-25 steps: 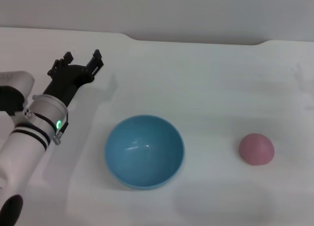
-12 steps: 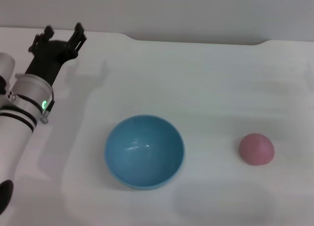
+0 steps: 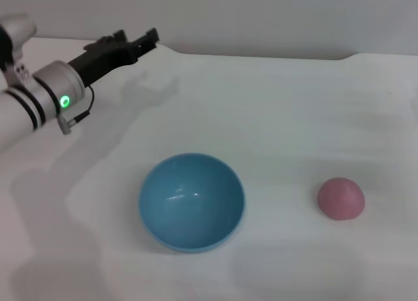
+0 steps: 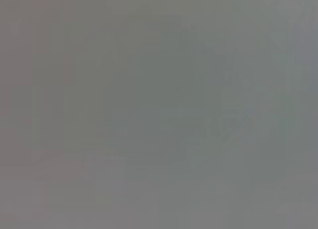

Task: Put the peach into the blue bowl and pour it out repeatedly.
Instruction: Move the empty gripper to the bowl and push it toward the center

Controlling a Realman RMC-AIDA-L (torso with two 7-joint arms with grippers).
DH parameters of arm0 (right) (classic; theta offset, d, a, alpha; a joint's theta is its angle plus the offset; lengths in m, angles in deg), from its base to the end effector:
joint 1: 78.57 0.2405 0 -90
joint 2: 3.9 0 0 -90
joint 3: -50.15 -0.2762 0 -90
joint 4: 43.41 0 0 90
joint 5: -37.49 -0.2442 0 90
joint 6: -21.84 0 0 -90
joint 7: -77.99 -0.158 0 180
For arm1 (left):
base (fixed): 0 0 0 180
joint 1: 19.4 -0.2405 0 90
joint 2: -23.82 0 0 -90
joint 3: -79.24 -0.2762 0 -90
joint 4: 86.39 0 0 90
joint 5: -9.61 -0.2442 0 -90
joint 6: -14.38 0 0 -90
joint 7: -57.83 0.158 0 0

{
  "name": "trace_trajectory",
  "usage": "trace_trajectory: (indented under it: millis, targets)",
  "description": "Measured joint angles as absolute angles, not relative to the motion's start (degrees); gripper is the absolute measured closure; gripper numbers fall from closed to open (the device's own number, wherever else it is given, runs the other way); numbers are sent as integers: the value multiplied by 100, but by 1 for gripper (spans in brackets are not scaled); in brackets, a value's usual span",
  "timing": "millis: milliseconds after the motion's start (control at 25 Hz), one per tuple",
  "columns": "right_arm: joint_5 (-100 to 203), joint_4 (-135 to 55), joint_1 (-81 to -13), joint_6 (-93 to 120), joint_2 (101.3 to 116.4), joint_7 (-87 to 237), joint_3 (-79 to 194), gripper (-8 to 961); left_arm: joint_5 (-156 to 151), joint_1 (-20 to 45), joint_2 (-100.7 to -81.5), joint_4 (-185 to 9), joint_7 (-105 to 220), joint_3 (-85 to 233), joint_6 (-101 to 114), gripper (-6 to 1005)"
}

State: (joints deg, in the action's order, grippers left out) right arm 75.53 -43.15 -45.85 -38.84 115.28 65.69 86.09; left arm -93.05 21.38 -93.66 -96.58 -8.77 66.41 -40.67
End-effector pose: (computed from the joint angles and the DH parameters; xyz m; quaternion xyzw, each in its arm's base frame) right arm 0.3828 0.4043 -0.0165 -0.6610 0.2755 0.2665 0.6451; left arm -0.3261 0.4531 -0.0391 -0.7658 -0.4030 -0.3231 0.3831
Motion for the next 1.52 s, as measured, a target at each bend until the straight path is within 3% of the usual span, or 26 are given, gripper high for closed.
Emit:
trace_trajectory:
  millis: [200, 600, 800, 1000, 1520]
  targets:
    - [7553, -4315, -4612, -3891, 11537, 6568, 8611, 250, -9569, 2012, -9405, -11082, -3440, 4483, -4253, 202]
    - [7555, -4346, -4624, -3871, 11537, 6547, 8609, 251, -11059, 400, -9351, -15741, -7738, 1876, -5443, 203]
    - [7555, -4349, -4600, -3869, 11534, 6545, 8609, 251, -11848, 362, -9299, -16548, -8662, 1914, -6842, 204]
    - [7555, -4333, -4535, -3793, 11524, 6549, 8609, 251, -12737, 453, -9370, -16916, -9376, 1720, -7737, 204]
    - [7554, -4174, -4455, -3566, 11519, 6566, 8609, 252, -13686, 679, -9400, -16803, -10255, 776, -7963, 204]
